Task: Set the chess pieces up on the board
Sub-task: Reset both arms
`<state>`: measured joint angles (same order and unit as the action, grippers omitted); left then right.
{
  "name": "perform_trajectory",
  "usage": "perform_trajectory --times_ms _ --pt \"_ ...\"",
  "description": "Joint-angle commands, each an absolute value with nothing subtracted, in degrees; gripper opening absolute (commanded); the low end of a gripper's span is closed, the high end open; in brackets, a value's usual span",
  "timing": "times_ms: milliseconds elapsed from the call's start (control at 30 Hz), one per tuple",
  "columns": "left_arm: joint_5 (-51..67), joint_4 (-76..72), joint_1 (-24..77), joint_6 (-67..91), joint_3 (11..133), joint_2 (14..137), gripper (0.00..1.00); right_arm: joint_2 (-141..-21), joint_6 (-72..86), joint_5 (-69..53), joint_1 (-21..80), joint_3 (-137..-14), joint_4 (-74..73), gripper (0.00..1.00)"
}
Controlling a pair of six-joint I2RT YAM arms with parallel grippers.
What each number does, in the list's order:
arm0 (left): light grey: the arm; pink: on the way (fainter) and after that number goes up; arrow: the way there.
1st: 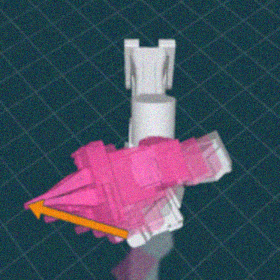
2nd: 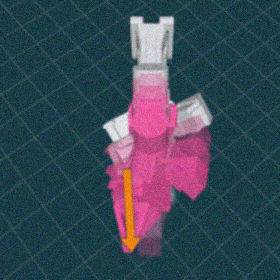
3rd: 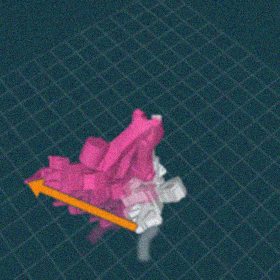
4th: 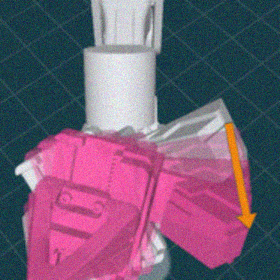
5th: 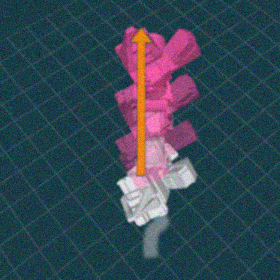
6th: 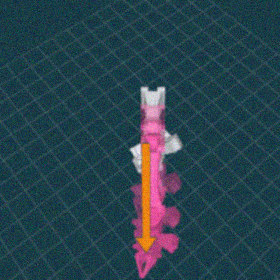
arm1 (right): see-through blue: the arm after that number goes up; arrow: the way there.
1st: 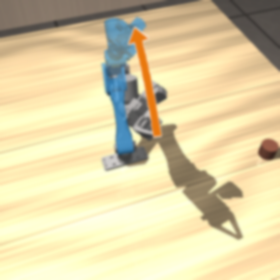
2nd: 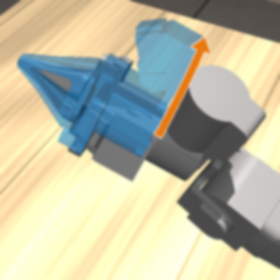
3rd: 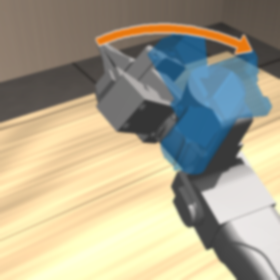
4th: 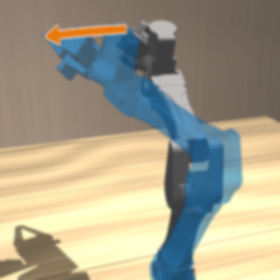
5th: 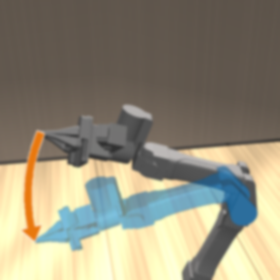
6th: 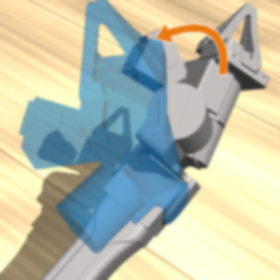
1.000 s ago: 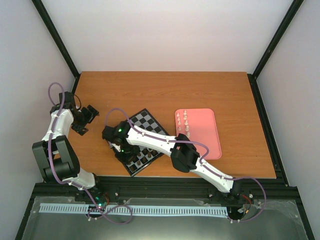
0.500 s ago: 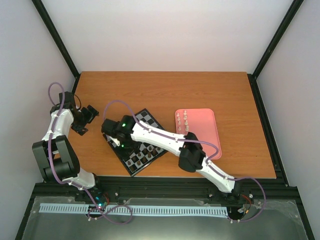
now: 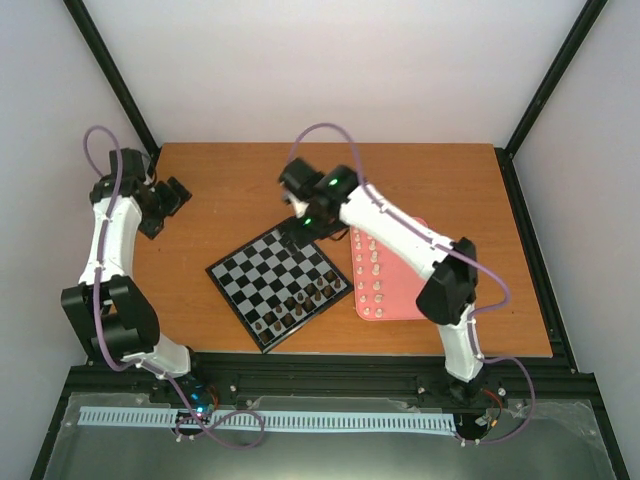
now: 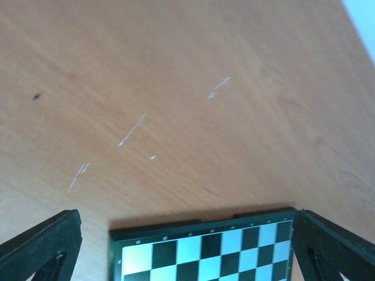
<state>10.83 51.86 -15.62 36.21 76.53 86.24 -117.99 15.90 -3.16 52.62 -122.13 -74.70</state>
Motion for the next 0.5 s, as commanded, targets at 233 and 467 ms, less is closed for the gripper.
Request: perform_trajectory --times_ms 233,467 --pt "0.2 62.6 1.8 30.8 99.1 95.6 1.0 -109.1 13.7 6.9 39.0 -113.1 -68.9 1.0" --pt "0.6 62.8 9.2 31.2 101.8 99.8 1.0 -106.3 14.4 5.9 36.7 -107.1 -66.2 1.0"
